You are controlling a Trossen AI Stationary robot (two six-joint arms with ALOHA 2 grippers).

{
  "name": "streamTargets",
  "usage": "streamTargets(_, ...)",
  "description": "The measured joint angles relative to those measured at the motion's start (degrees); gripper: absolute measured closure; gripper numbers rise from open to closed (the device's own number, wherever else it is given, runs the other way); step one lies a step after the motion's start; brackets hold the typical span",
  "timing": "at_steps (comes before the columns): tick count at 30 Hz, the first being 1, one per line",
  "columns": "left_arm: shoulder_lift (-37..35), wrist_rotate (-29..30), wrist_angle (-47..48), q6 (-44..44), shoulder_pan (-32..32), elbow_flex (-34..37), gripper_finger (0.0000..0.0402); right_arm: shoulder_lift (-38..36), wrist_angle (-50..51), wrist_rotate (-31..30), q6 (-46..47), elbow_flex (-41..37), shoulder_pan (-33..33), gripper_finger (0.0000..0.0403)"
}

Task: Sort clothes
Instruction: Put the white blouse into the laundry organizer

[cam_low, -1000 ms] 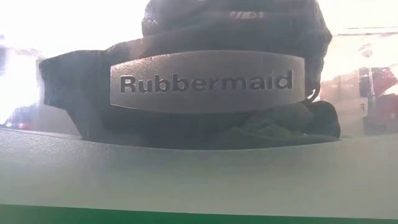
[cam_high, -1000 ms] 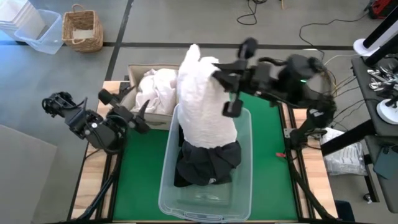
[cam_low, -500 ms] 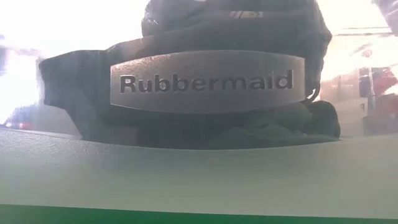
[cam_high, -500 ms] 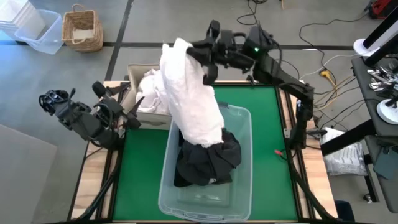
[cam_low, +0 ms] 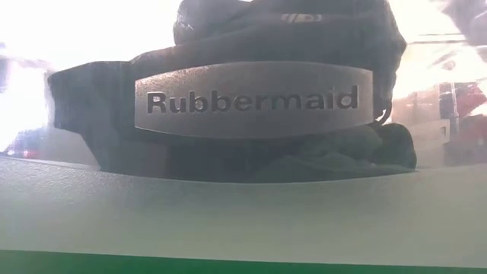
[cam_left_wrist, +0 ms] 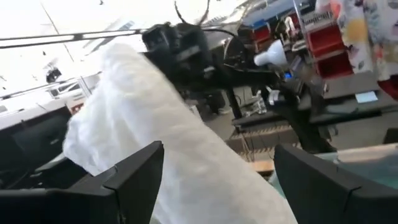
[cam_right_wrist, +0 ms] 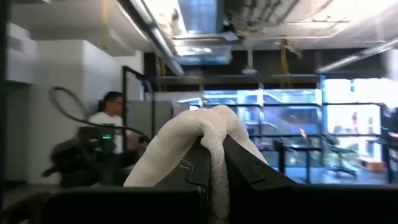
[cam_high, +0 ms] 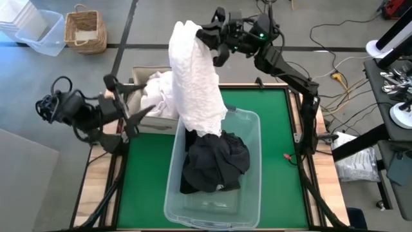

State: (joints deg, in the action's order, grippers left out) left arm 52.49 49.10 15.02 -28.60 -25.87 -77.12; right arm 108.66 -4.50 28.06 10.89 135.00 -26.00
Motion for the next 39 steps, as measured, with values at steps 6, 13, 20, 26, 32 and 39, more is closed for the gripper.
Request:
streamTargets(6,-0.33,-16.89,0.41,4.52,11.26,0.0,0.0121,0.77,-0.12,2.62,1.22,0.0,0.2,0.039)
streamTargets(13,4.54,-26.11,-0.07,7.23,23.31,0.39,0.0121,0.85,-0.48,3.61,1.96,0.0,0.2,0.039)
streamTargets(20,7.95,-25.7,-1.96,4.62,26.3,0.31,0.0095,0.72,-0.1,4.06,2.02,0.0,0.22,0.039)
streamTargets(26,8.02,-18.94,-4.91,3.58,27.21,0.35,0.0057,0.7,0.44,5.06,2.0,0.0,0.22,0.039)
streamTargets(32,11.52,-24.18,-7.1,5.57,31.88,0.44,0.0029,0.64,1.24,5.23,1.3,0.0,0.24,0.039)
streamTargets(39,16.03,-26.27,-9.87,5.1,37.14,-0.13,0.0029,0.63,1.21,8.49,3.3,0.0,0.73,0.039)
